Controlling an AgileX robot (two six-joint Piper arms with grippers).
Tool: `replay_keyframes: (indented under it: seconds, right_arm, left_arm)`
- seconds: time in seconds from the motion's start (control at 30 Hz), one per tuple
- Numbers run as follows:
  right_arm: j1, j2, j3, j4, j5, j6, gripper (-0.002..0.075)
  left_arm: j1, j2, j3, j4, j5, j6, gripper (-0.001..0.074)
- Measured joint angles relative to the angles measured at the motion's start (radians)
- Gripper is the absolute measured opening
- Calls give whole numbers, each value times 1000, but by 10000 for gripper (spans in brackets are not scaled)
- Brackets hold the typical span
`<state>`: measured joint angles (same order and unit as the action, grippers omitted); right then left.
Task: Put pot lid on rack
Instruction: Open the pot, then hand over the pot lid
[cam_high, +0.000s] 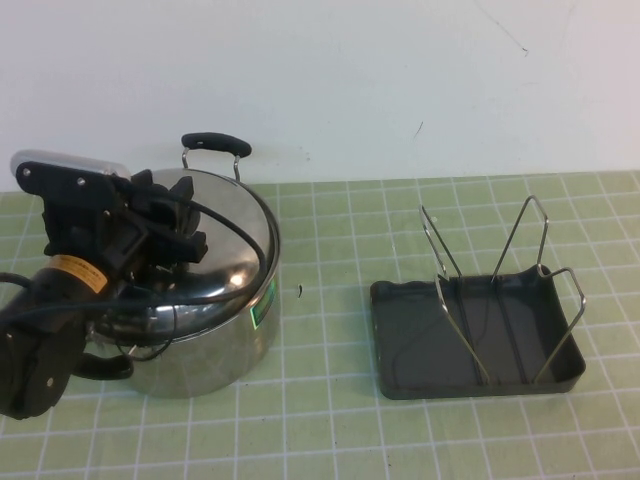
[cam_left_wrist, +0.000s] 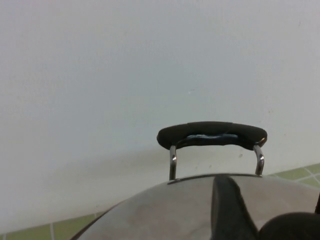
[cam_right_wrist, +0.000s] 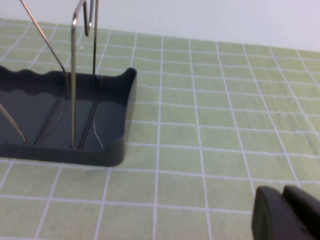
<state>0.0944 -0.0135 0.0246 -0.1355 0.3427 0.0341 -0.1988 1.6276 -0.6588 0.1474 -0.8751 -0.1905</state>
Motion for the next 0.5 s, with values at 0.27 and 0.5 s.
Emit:
replay_keyframes:
  seconds: [0.27,0.5]
  right_arm:
    - [0,0,0,0,0,0,29]
    - [0,0,2,201,-29,156,29]
  left_arm:
    - [0,-35,-1,28,20,-11,309]
    - [0,-310,1,309,21,-356,309]
